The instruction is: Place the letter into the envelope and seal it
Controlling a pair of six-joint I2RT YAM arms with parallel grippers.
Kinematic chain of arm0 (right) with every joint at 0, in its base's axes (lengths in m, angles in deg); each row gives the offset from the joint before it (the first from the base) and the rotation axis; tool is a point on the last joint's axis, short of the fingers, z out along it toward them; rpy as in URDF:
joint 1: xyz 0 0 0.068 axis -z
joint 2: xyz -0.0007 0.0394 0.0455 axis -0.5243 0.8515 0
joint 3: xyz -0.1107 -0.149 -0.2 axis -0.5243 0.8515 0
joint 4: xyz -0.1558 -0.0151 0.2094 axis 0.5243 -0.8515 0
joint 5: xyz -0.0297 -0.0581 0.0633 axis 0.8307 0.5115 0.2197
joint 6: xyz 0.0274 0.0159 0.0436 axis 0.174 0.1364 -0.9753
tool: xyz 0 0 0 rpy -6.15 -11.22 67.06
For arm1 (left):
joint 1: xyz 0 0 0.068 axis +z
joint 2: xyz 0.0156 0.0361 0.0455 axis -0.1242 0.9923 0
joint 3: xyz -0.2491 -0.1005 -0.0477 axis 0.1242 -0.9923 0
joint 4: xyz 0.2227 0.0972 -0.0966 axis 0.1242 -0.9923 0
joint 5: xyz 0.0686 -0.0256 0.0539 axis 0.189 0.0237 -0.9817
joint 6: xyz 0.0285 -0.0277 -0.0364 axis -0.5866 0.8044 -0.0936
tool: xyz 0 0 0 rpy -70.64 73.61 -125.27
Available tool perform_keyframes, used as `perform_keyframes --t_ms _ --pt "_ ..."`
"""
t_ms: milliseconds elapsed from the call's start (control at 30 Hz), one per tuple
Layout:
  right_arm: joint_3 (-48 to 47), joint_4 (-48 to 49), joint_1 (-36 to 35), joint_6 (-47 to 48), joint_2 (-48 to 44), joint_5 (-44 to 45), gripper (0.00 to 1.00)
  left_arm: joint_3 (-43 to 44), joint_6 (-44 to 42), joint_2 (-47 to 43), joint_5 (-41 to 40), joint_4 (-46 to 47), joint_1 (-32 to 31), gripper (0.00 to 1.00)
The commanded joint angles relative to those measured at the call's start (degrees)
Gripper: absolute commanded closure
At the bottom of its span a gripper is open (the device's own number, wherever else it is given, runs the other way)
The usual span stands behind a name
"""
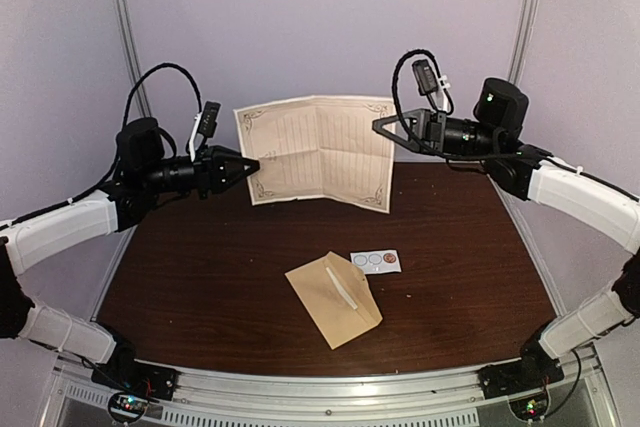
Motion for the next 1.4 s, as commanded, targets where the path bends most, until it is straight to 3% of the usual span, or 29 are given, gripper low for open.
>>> perform_keyframes --t_ms 0,133,367,733,1000,1367 --pt "0.2 0.8 -0.6 0.2 0.7 0.0 1.0 0.4 0.0 0.5 -1.1 1.4 0.0 0.9" --pt "-0.1 -0.1 -1.6 1.2 1.1 1.4 1.0 0.6 0.0 1.1 -2.4 0.6 0.0 0.99" --pt "-0.3 -1.1 -8.4 4.8 2.3 14.6 0.61 0.0 0.1 2.0 -4.3 0.1 0.0 1.0" --pt "-9.3 3.8 -18.5 3.5 15.3 18.4 0.23 -0.9 1.0 2.8 -2.0 1.4 -0.1 1.0" --pt "-11.2 8.8 -19.1 2.5 17.2 21.1 0.14 -1.1 1.6 3.8 0.0 1.7 -0.1 1.0" --pt "-3.5 1.3 -17.5 11.1 5.0 30.5 0.06 -1.0 0.5 1.1 1.6 2.3 -0.1 1.0"
